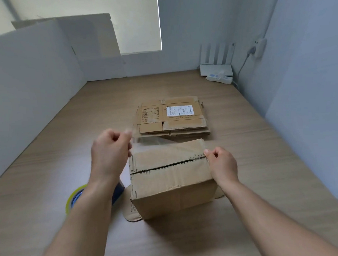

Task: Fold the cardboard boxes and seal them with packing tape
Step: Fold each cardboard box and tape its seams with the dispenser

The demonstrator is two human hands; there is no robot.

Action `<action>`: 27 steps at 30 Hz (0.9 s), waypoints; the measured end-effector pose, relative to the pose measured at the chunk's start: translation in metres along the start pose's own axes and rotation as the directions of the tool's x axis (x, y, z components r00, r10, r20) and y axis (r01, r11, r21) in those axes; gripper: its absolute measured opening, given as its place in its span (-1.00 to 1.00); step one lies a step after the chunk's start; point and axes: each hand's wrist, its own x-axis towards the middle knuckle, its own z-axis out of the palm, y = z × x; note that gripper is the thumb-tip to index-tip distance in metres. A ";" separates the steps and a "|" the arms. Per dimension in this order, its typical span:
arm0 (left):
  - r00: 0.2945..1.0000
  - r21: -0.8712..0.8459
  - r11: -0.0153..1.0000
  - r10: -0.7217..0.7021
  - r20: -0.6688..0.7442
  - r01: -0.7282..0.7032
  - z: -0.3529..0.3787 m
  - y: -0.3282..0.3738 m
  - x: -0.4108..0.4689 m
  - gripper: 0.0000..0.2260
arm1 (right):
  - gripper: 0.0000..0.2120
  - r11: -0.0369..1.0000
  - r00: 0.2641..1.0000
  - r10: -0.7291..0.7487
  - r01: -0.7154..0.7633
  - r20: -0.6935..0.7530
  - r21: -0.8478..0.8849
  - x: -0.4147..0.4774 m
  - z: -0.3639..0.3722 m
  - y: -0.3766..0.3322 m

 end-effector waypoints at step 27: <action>0.963 0.097 0.958 -0.268 -0.034 0.270 -0.004 -0.122 -0.011 -0.75 | -0.66 0.973 0.998 0.034 -0.046 0.059 0.224 0.001 0.001 0.007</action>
